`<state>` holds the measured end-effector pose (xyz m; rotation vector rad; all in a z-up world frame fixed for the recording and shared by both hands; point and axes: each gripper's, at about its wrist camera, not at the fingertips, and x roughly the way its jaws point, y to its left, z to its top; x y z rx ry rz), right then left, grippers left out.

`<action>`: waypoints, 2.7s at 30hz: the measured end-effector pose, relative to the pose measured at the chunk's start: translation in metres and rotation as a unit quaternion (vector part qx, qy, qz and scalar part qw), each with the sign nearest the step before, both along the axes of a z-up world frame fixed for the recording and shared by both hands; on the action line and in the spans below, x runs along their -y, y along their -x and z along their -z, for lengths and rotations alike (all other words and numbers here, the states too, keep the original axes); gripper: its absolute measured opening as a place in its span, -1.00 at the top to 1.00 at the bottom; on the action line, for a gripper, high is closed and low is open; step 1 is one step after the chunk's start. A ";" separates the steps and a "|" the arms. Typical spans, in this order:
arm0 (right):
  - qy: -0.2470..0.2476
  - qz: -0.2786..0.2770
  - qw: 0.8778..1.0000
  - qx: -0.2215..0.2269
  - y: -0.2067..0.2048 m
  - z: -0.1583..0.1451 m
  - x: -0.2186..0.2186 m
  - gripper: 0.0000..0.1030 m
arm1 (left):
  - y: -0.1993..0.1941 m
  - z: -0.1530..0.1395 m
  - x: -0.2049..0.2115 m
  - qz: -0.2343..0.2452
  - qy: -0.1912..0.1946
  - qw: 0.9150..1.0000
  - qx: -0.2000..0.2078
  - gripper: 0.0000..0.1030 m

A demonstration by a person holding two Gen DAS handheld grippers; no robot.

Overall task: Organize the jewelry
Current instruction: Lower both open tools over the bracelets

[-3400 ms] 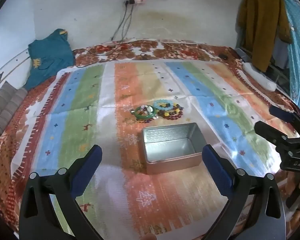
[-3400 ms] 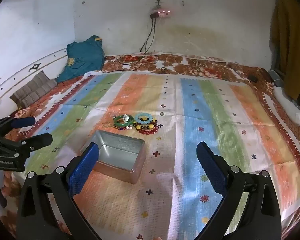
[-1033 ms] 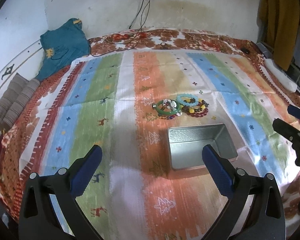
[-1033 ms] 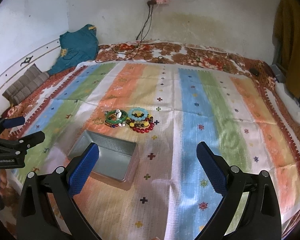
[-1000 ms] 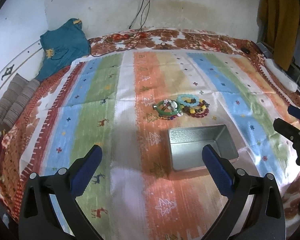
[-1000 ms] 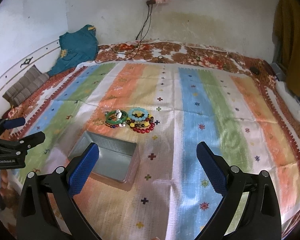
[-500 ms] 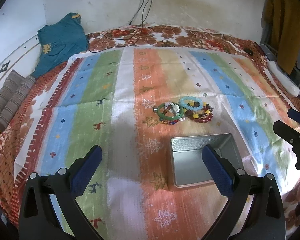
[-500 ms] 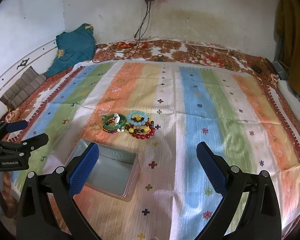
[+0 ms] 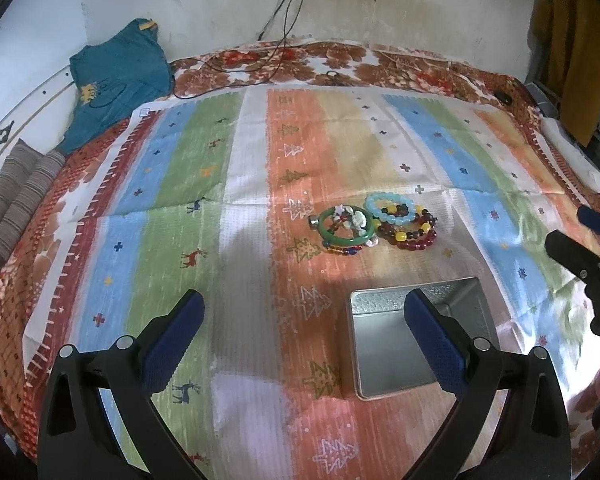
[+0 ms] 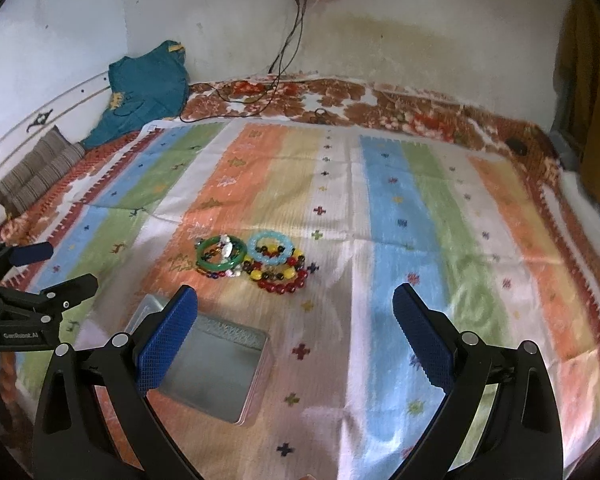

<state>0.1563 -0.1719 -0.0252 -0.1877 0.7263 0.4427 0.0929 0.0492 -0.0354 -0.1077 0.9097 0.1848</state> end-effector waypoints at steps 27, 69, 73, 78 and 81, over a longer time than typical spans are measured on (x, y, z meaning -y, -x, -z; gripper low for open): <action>0.011 0.002 0.999 -0.039 -0.064 0.028 -0.029 -0.92 | -0.071 0.044 -0.025 0.000 0.002 0.999 -0.042 -0.89; 0.067 0.018 0.990 -0.122 -0.161 0.108 -0.071 -0.92 | -0.159 0.098 -0.053 0.007 0.070 0.993 -0.093 -0.87; 0.063 0.020 0.989 -0.131 -0.165 0.111 -0.074 -0.92 | -0.161 0.103 -0.054 0.011 0.077 0.992 -0.100 -0.79; 0.063 0.017 0.989 -0.136 -0.172 0.114 -0.079 -0.92 | -0.163 0.105 -0.061 0.009 0.090 0.991 -0.098 -0.68; 0.067 0.017 0.987 -0.145 -0.175 0.119 -0.078 -0.92 | -0.165 0.109 -0.065 0.005 0.099 0.990 -0.102 -0.57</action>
